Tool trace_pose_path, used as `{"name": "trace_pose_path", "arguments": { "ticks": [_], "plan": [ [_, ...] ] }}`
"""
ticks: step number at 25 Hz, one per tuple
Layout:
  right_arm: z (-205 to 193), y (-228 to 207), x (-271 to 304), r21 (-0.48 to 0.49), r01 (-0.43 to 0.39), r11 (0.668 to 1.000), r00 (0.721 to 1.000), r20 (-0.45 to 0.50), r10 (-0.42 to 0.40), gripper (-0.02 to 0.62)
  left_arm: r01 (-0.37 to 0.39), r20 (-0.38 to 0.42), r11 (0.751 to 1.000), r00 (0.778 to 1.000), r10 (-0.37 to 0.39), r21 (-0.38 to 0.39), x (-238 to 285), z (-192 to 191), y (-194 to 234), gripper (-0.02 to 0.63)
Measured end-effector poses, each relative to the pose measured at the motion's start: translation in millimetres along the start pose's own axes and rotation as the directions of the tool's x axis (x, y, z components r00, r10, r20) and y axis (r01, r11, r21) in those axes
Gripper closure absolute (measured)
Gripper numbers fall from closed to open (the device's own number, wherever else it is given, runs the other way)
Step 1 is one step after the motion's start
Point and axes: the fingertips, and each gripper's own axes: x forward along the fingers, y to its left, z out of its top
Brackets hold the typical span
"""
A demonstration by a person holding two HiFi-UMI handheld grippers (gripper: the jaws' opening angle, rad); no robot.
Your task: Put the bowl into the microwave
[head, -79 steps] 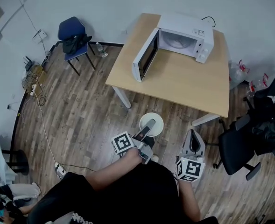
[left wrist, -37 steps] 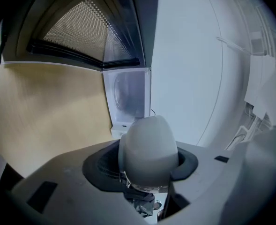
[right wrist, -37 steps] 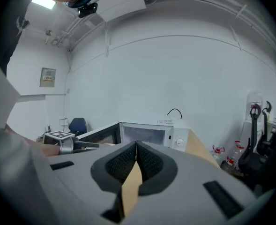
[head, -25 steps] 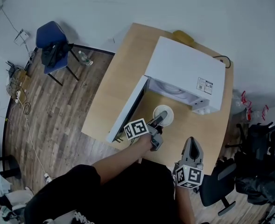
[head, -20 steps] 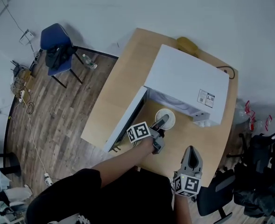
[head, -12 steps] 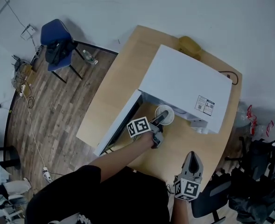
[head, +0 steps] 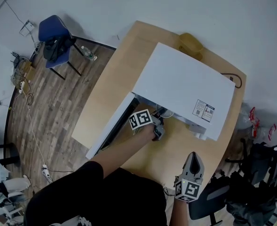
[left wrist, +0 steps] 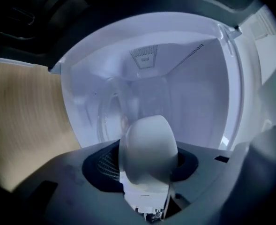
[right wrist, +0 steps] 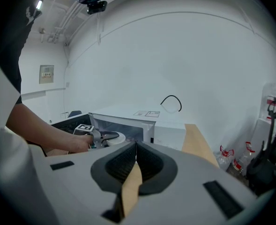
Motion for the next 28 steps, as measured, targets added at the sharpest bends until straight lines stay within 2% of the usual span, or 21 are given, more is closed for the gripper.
{"name": "trace_pose_path", "arguments": {
  "ticks": [5, 10, 16, 22, 28],
  "plan": [
    [-13.4, -4.4, -4.9, 0.02, 0.009, 1.0, 1.0, -0.027, -0.008, 0.535, -0.011, -0.011, 1.0, 1.0, 0.011, 0.027, 20.2, 9.2, 2.6, 0.39],
    [-16.5, -5.6, 0.7, 0.031, 0.018, 0.999, 1.0, -0.02, -0.017, 0.534, -0.057, -0.004, 0.989, 0.998, 0.058, 0.134, 32.1, 24.1, 1.1, 0.39],
    [-19.6, 8.6, -0.4, 0.13, -0.011, 0.991, 1.0, -0.019, 0.013, 0.534, -0.096, -0.04, 0.982, 0.994, 0.104, 0.164, 30.2, 12.2, 7.6, 0.39],
    [-19.9, 17.1, -2.4, 0.123, -0.027, 0.992, 0.999, -0.021, 0.03, 0.534, -0.223, -0.015, 0.934, 0.972, 0.237, 0.278, 32.0, 19.0, 15.4, 0.389],
    [-19.4, 16.1, -4.4, 0.133, -0.03, 0.991, 0.999, -0.017, 0.033, 0.534, -0.254, 0.004, 0.898, 0.963, 0.271, 0.36, 30.1, 26.8, 19.1, 0.39]
  ]
}}
